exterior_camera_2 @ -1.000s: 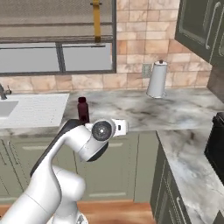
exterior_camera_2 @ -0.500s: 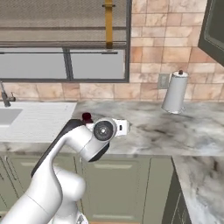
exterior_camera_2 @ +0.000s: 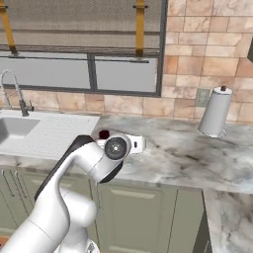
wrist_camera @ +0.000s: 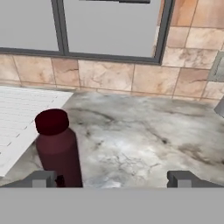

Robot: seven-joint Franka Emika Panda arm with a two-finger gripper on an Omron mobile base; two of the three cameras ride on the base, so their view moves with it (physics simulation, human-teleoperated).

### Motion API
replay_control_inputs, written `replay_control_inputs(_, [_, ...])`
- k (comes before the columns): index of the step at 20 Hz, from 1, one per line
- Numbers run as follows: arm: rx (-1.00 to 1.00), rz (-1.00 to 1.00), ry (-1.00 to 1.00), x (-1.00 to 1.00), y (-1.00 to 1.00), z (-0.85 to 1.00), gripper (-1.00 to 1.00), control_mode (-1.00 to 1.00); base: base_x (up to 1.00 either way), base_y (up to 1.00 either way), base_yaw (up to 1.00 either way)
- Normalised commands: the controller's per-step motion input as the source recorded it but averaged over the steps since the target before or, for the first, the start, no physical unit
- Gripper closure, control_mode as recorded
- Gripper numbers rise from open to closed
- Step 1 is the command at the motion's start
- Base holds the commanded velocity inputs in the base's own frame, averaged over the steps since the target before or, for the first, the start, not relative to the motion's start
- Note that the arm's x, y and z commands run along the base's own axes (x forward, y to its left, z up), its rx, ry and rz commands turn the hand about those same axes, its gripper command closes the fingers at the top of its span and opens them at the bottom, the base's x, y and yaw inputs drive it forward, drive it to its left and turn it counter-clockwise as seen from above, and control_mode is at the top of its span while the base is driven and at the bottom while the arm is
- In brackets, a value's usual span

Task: There is a wine glass and glass cup on the dining counter. Place the wine bottle next to the wine glass and the juice bottle next to the glass cup.

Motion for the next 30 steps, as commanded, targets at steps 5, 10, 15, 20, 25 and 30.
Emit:
replay_control_inputs(5, [0.0, 0.0, 0.0, 0.0, 0.0, 0.0, -1.0, 1.0, 0.41, -0.31, 0.05])
replay_control_inputs(10, [0.0, 0.0, 0.0, 0.0, 0.0, 0.0, -1.0, 1.0, 0.43, -0.39, 0.0])
replay_control_inputs(15, [0.0, 0.0, 0.0, 0.0, 0.0, 0.0, -1.0, 1.0, 0.21, -0.18, 0.01])
replay_control_inputs(20, [0.0, 0.0, 0.0, 0.0, 0.0, 0.0, -1.0, 1.0, 0.0, 0.0, 0.0])
replay_control_inputs(25, [0.0, 0.0, 0.0, 0.0, 0.0, 0.0, -1.0, 1.0, 0.0, 0.0, 0.0])
replay_control_inputs(30, [0.0, 0.0, 0.0, 0.0, 0.0, 0.0, -1.0, 1.0, 0.0, -0.01, 0.0])
